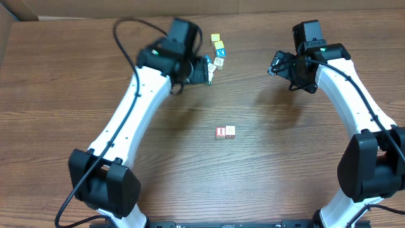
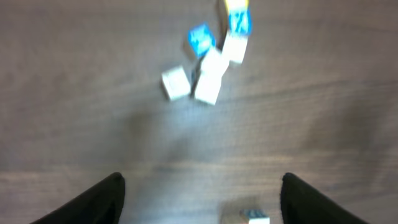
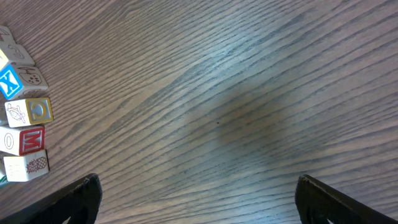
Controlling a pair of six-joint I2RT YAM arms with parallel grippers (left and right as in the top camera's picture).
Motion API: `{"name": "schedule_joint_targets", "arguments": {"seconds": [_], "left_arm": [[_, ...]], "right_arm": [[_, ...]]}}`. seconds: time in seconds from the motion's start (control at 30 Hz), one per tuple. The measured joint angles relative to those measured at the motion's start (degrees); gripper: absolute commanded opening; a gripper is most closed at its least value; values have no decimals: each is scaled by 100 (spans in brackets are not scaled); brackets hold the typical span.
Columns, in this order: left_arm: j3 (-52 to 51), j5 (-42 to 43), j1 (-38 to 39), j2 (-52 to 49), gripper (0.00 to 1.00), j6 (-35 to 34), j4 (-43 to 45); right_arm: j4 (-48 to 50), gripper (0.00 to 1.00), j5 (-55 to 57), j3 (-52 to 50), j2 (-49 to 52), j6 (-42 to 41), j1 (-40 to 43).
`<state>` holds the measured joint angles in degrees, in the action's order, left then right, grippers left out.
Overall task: Flip 4 blocks
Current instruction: 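Raise the left gripper and move it over the block cluster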
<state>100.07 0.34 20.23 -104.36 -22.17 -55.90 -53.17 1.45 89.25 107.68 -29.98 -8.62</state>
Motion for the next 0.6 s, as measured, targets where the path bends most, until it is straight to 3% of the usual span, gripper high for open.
{"name": "schedule_joint_targets", "arguments": {"seconds": [0.3, 0.6], "left_arm": [[83, -310, 2, -125, 67, 269, 518], [83, -570, 2, -1331, 69, 258, 1143]], "right_arm": [[0, 100, 0, 0, 0, 2, 2], [0, 100, 0, 0, 0, 2, 0]]}}
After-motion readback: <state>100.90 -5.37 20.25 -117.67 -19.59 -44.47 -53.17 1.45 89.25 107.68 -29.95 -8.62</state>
